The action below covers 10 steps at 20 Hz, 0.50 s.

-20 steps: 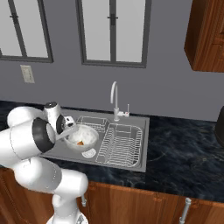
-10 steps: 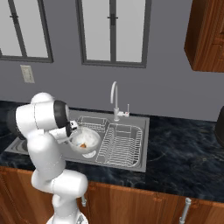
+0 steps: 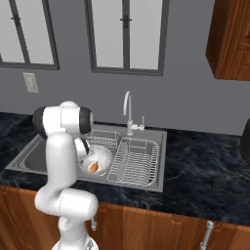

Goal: Pick the carrot from the cabinet and place it in the bowl. Then pick the bowl and place it in the sink. Then turn on the sink facuet.

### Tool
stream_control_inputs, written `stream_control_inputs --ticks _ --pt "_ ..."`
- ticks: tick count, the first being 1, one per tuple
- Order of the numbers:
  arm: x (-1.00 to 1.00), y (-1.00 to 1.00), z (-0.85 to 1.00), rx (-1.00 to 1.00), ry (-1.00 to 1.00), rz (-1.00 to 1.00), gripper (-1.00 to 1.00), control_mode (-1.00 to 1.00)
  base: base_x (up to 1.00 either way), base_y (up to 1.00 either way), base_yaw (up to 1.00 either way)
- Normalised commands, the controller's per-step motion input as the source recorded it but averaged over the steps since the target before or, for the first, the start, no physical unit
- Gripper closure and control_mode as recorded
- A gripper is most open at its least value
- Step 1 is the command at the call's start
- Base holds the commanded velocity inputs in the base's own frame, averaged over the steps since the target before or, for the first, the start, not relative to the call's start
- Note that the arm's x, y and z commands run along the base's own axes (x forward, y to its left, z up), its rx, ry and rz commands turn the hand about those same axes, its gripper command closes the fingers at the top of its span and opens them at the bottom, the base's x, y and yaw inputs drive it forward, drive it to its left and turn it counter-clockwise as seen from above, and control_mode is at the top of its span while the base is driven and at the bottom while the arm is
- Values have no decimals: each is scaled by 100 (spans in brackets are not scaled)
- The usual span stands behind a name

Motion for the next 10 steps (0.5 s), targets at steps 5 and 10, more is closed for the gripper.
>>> stream_control_inputs --ticks 5,10 --pt "34 14 -33 0 0 0 100 -100 0 0 0" --pt "0 19 -2 0 0 0 -100 -100 0 0 0"
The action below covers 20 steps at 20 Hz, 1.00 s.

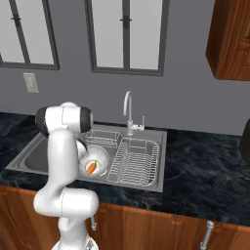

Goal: Pick the carrot from the cabinet and place it in the bowl. Then pick the bowl and place it in the sink. Then turn on the sink facuet.

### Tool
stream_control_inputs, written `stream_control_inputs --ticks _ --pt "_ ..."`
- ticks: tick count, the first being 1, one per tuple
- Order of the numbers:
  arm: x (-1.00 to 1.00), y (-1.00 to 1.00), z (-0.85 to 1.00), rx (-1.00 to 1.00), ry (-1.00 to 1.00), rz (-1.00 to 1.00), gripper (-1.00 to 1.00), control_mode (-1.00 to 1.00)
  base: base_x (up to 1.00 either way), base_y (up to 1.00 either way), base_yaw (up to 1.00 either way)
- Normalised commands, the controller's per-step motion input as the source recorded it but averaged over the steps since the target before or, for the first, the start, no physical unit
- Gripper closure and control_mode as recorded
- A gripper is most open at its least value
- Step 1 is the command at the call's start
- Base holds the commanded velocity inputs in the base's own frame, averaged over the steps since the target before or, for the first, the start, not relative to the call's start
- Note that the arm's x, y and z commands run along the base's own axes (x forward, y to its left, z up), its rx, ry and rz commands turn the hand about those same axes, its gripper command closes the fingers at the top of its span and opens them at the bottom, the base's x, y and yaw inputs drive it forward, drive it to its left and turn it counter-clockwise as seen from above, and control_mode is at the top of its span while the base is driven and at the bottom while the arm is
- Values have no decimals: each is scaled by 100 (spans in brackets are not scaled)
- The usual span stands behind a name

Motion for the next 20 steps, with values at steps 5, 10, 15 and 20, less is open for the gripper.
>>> stream_control_inputs --ticks 5,10,15,20 --pt "0 17 17 0 0 0 -100 -100 0 0 0" --pt "-6 7 34 0 0 0 -100 -100 0 0 0" --pt "-41 0 58 0 0 0 -100 -100 0 0 0" --pt "-48 0 98 0 -2 -3 -100 -100 0 0 0"
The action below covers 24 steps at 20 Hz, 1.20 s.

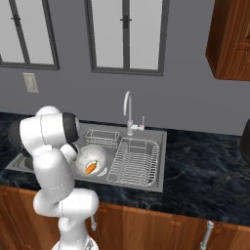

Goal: Pick the carrot from the cabinet and place it in the bowl. Then pick the bowl and place it in the sink. Then turn on the sink facuet.

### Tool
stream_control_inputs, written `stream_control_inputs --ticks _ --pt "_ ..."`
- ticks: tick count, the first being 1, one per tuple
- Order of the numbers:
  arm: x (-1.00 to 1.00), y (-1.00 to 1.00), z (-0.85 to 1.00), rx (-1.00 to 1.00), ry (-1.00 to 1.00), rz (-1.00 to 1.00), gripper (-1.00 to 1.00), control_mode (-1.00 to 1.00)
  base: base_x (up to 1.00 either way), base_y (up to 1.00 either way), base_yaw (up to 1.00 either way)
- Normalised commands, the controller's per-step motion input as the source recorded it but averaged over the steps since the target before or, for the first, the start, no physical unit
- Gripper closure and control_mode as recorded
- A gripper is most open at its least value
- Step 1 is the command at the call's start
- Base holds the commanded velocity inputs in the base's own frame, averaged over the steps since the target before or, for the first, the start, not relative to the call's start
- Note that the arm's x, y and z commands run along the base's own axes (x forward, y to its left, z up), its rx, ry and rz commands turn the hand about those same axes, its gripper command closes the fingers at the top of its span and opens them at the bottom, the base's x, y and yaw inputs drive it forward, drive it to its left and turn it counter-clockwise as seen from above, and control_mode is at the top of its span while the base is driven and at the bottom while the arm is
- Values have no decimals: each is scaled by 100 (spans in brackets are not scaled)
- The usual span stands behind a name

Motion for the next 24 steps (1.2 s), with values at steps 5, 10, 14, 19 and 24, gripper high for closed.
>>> stream_control_inputs --ticks 5,10,14,19,24 --pt "-15 0 100 0 0 -9 -100 -100 0 0 0" --pt "-5 0 100 0 0 -11 -100 -100 0 0 0" --pt "0 1 100 0 3 -12 -100 -100 0 0 0" --pt "-6 0 100 0 2 -11 -100 -100 0 0 0" --pt "-20 5 32 0 3 -3 -100 -100 0 0 0"
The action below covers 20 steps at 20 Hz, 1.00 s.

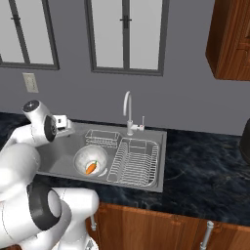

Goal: Pick the carrot from the cabinet and place it in the bowl. Then pick the bowl and place it in the sink. Then turn on the sink facuet.

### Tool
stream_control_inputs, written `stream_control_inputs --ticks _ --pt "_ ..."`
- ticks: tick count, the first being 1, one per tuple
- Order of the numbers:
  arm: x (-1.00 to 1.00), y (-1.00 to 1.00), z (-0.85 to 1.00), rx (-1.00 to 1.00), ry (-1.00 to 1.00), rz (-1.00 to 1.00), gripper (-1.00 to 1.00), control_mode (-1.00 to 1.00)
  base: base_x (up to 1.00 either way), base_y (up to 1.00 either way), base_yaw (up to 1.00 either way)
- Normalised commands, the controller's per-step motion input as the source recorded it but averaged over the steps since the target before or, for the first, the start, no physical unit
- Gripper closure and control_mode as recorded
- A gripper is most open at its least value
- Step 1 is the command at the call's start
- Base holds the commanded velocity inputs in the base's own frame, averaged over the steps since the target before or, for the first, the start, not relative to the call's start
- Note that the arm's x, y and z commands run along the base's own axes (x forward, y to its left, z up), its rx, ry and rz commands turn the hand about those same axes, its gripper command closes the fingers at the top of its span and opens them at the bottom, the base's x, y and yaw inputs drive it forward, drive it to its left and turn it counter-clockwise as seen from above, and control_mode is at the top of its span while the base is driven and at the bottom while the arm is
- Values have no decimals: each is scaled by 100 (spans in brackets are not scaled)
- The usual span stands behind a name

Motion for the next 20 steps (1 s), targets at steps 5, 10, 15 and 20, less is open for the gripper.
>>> stream_control_inputs --ticks 5,10,15,20 --pt "-50 -15 27 15 1 -16 -100 -100 0 0 0" --pt "-67 -47 82 35 0 -19 -100 -100 0 0 0" --pt "-71 -58 64 32 0 -19 -100 -100 0 0 0" --pt "-98 -58 27 31 0 -30 -100 -100 0 0 0"
